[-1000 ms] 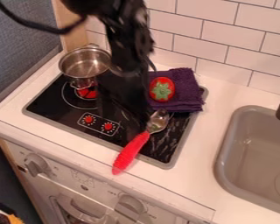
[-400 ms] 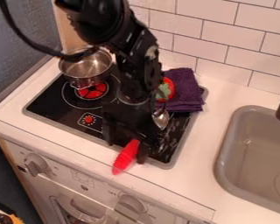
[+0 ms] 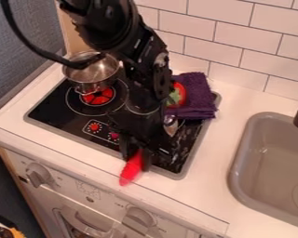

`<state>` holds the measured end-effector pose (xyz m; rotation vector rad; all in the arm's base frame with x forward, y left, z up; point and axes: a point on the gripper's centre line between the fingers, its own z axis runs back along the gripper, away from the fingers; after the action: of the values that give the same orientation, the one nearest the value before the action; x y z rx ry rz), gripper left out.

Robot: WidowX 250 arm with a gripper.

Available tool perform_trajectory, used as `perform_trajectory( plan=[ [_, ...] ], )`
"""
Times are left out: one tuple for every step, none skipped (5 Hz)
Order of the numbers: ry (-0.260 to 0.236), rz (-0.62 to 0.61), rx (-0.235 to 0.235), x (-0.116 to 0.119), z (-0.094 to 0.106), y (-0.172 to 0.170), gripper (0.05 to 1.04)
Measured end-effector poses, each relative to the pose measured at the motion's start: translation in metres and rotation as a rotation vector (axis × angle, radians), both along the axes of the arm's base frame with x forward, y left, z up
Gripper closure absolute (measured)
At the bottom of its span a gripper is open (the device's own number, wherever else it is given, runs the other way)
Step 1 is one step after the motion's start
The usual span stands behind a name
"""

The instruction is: The moved that the robot are the object

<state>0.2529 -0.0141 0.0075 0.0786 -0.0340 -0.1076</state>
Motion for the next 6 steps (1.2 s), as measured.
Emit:
perform_trajectory(
  plan=[
    [0.001, 0.002, 0.004, 0.000, 0.000, 0.001, 0.702],
    [0.003, -0.004, 0.003, -0.001, 0.000, 0.000, 0.702],
    [-0.037, -0.053, 0.003, -0.002, 0.032, 0.001, 0.702],
    [-0.060, -0.003, -0.023, 0.008, 0.067, 0.018, 0.702],
    [-0.053, 0.097, -0.006, 0.027, 0.067, 0.051, 0.702],
    [-0.023, 0.137, 0.037, 0.052, 0.044, 0.069, 0.702]
  ],
)
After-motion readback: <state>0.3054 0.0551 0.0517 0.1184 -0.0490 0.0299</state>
